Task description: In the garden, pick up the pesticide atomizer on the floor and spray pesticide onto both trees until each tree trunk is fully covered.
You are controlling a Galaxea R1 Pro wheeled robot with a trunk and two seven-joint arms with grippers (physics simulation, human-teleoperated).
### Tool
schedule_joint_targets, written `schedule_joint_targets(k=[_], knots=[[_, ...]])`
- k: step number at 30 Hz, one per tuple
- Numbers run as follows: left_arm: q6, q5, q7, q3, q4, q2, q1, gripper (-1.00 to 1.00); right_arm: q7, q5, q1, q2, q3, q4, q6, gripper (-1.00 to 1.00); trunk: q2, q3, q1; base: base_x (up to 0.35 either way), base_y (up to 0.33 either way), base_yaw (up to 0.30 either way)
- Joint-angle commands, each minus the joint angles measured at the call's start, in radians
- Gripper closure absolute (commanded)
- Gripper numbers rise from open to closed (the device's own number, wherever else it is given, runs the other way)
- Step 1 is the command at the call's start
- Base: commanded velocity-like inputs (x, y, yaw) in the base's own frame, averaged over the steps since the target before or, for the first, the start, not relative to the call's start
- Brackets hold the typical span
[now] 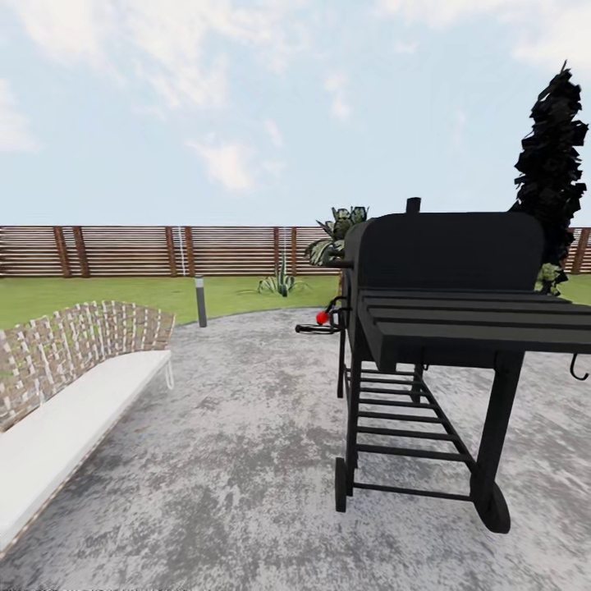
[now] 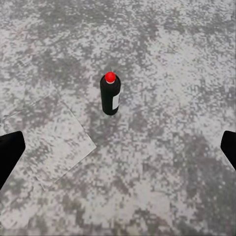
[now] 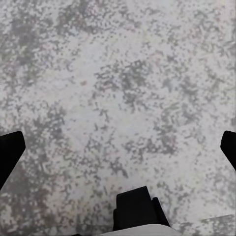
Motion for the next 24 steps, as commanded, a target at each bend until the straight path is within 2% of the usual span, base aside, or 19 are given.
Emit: schedule_joint_targets(k=[1,14,24], knots=[[-0.003,0.005,-0.001,0.003,0.001,-0.001,-0.001,-1.00,0.000,0.000,-0.001,0.000,-0.003,0.001,-0.004,-1.00,-0.001,-0.001,0.000,0.000,-0.021,0.065],[-0.003,0.011,-0.001,0.005,0.001,-0.001,-0.001,-1.00,0.000,0.001,-0.001,0.001,-0.003,0.001,-0.004,-1.00,-0.001,-0.001,0.000,0.000,-0.006,0.073],[-0.003,0.012,-0.001,0.005,0.000,-0.001,-0.001,-1.00,0.000,0.000,-0.001,0.000,-0.003,0.001,-0.004,-1.00,-0.001,-0.001,0.000,0.000,0.000,0.014]])
